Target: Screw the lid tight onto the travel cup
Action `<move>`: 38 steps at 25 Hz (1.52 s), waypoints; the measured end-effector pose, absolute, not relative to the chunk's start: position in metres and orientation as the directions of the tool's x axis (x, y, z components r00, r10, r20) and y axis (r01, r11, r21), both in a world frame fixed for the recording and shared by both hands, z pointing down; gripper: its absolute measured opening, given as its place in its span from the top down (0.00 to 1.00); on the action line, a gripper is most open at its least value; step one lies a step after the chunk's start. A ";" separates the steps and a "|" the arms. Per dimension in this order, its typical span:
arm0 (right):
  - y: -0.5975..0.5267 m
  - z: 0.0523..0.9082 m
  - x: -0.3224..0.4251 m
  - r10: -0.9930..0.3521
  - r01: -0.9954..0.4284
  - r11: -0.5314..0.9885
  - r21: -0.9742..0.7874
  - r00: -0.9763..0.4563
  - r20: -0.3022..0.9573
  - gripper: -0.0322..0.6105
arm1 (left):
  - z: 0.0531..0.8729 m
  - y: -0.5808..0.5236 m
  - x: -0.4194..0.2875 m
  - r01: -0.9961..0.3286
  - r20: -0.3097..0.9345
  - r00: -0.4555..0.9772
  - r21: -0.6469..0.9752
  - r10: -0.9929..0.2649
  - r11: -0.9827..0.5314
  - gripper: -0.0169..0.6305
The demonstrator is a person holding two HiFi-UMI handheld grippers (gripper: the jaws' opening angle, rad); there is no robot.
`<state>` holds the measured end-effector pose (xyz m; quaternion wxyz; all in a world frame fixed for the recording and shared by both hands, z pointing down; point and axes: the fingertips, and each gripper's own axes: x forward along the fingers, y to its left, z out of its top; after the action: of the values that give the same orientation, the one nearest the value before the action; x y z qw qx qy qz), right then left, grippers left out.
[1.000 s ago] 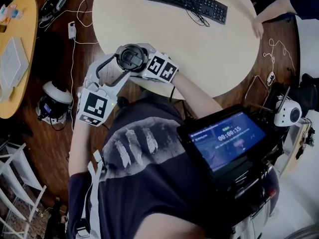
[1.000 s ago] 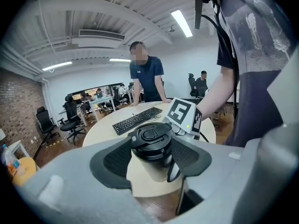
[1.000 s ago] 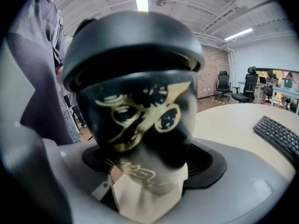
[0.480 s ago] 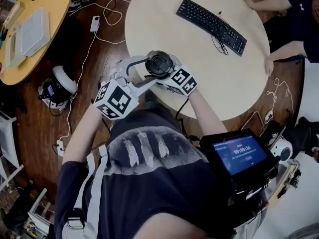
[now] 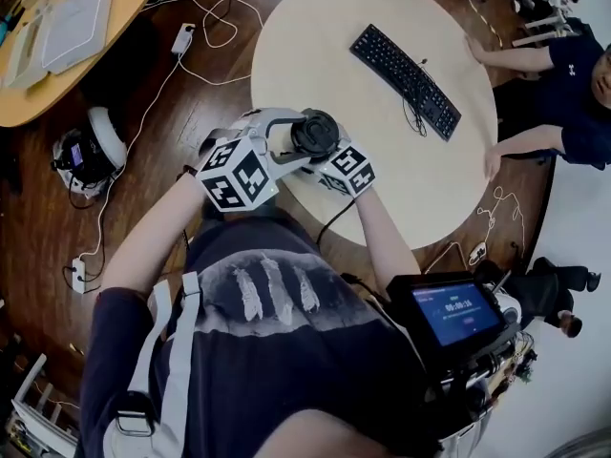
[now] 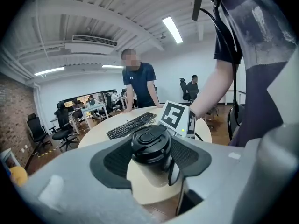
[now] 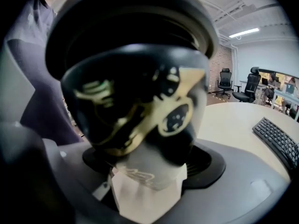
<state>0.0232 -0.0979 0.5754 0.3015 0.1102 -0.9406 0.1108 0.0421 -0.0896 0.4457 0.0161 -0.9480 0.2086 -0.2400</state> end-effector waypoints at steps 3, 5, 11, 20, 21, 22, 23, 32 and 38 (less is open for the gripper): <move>-0.096 0.578 0.022 -0.143 -0.279 0.951 -0.134 -0.778 0.611 0.31 | 0.446 -0.090 0.039 -0.437 0.448 0.775 -0.130 -0.446 -0.890 0.59; -0.097 0.579 0.023 -0.149 -0.289 0.949 -0.129 -0.768 0.623 0.31 | 0.446 -0.089 0.040 -0.460 0.457 0.756 -0.140 -0.470 -0.877 0.61; -0.098 0.580 0.027 -0.189 -0.341 0.932 -0.119 -0.741 0.644 0.31 | 0.447 -0.087 0.042 -0.474 0.463 0.744 -0.141 -0.481 -0.869 0.63; -0.084 0.576 0.050 -0.364 -0.546 0.831 -0.103 -0.674 0.642 0.32 | 0.445 -0.072 0.028 -0.428 0.413 0.795 -0.139 -0.445 -0.893 0.62; -0.081 0.576 0.055 -0.366 -0.550 0.830 -0.095 -0.665 0.651 0.32 | 0.447 -0.071 0.027 -0.425 0.417 0.794 -0.140 -0.442 -0.895 0.62; -0.079 0.577 0.062 -0.364 -0.551 0.830 -0.085 -0.652 0.665 0.33 | 0.450 -0.071 0.029 -0.413 0.425 0.795 -0.142 -0.432 -0.900 0.62; -0.078 0.578 0.069 -0.365 -0.554 0.829 -0.075 -0.637 0.679 0.33 | 0.454 -0.070 0.033 -0.396 0.436 0.797 -0.145 -0.418 -0.907 0.62; -0.073 0.564 0.100 -0.496 -0.686 0.726 -0.043 -0.567 0.658 0.35 | 0.460 -0.071 0.018 -0.391 0.437 0.799 -0.145 -0.414 -0.909 0.62; -0.038 0.535 0.120 -0.584 -0.759 0.651 0.006 -0.496 0.642 0.43 | 0.438 -0.049 -0.015 -0.407 0.373 0.831 -0.096 -0.412 -0.908 0.62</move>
<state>0.1205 -0.0381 0.5348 0.3117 0.3935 -0.8534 0.1402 -0.0145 -0.0494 0.4381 0.0064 -0.9568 0.2142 -0.1966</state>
